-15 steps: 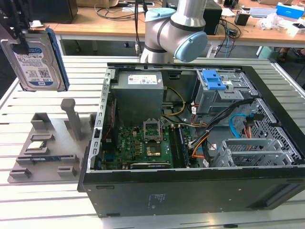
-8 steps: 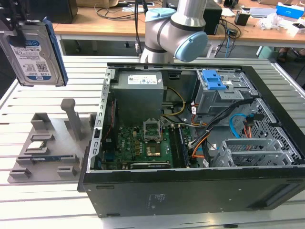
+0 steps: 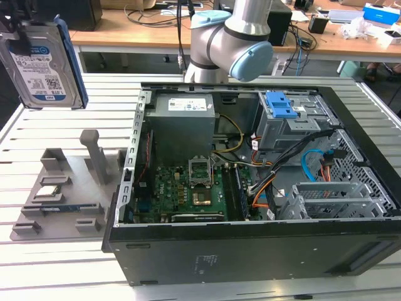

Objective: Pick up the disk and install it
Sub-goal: 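Pick up the disk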

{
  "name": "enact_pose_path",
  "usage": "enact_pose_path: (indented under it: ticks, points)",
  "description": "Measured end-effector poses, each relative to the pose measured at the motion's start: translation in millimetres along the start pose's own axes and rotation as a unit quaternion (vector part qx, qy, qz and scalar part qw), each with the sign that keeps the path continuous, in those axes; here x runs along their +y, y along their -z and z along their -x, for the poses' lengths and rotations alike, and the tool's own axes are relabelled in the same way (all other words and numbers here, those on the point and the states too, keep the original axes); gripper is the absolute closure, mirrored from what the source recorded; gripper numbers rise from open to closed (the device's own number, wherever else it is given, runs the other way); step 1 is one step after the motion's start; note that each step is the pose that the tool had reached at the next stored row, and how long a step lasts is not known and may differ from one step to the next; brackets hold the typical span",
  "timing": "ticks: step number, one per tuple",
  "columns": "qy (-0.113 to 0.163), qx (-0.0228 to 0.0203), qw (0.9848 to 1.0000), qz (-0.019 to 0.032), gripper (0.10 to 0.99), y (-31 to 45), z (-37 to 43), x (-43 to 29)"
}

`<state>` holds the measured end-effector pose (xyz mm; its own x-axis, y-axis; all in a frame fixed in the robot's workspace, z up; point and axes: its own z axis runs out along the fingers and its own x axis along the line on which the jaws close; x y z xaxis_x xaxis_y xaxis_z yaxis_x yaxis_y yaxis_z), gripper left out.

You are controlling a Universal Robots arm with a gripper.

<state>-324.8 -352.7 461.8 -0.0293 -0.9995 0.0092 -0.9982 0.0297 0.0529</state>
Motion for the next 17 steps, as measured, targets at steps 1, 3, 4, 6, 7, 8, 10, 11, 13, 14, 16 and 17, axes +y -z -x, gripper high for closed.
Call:
enact_pose_path:
  ticks: [1,3,4,6,7,8,10,11,13,14,16,17]
  points:
    - [0.0,0.0,1.0,0.0,0.725,3.1,0.0,0.1]
    - [0.0,0.0,1.0,0.0,0.725,6.8,0.0,0.1]
    - [0.0,0.0,1.0,0.0,0.725,9.0,0.0,0.2]
    - [0.0,0.0,1.0,0.0,0.725,13.3,0.0,0.3]
    - [0.0,0.0,1.0,0.0,0.725,15.0,0.0,0.4]
    - [0.0,0.0,1.0,0.0,0.725,16.5,0.0,0.4]
    - [0.0,0.0,1.0,0.0001,0.725,22.4,0.0,0.5]
    - [0.0,0.0,1.0,0.0001,0.725,24.6,0.0,0.6]
    - [0.0,0.0,1.0,0.0001,0.725,27.6,0.0,0.7]
    - [0.0,0.0,1.0,0.0001,0.725,29.1,-0.1,0.7]
    - [0.0,0.0,1.0,0.0001,0.725,33.5,-0.1,0.8]
    - [0.0,0.0,1.0,0.0001,0.725,36.3,-0.1,0.9]
